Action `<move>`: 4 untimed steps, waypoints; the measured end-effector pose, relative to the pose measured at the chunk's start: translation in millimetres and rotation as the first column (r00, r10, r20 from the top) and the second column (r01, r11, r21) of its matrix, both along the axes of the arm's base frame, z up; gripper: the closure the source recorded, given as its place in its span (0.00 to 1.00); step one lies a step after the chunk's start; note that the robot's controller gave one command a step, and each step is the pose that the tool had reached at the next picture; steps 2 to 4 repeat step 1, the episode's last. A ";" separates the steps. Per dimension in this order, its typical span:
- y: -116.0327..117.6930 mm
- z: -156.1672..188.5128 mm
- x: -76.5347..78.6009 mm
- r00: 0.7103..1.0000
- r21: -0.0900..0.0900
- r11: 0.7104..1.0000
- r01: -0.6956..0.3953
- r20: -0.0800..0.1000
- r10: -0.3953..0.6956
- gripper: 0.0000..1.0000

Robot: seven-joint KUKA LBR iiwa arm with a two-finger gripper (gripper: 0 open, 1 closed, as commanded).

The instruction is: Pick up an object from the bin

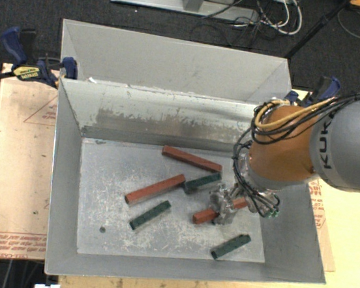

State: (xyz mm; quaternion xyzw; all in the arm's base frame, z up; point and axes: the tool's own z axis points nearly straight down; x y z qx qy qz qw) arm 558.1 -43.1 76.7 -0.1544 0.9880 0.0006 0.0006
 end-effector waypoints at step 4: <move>-25.4 147.4 33.2 1.000 0.000 1.000 -0.027 0.003 0.027 1.00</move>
Offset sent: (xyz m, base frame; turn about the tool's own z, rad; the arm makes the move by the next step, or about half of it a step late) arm 0.0000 0.0000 0.0000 0.0000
